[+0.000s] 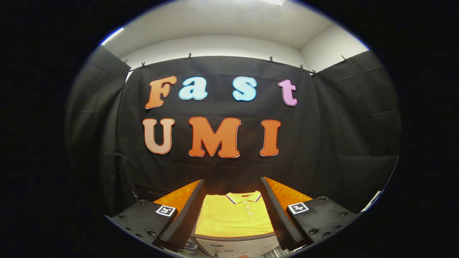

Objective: Put the clothes into the washing machine and then close the washing machine lid.

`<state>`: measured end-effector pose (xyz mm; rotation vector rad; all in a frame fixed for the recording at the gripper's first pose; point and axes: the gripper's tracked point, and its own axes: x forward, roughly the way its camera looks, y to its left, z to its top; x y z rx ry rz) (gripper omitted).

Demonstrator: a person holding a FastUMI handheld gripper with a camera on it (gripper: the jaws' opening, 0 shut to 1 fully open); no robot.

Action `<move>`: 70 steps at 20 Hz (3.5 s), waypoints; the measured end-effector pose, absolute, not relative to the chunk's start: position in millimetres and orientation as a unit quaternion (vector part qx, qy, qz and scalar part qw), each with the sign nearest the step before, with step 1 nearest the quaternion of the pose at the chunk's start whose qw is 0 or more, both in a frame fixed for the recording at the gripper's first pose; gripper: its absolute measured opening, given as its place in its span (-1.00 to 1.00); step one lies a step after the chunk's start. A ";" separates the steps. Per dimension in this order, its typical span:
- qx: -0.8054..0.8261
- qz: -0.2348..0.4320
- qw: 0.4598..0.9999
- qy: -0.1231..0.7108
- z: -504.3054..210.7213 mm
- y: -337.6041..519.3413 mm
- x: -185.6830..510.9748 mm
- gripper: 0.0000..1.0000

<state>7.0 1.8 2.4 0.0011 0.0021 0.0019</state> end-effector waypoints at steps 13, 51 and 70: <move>0.008 0.003 0.999 0.030 -25.2 -5.8 54.8 0.96; 0.036 0.009 0.922 0.385 -272.7 -68.3 254.7 0.89; 0.049 0.055 0.919 0.388 -268.3 -58.0 249.0 -0.76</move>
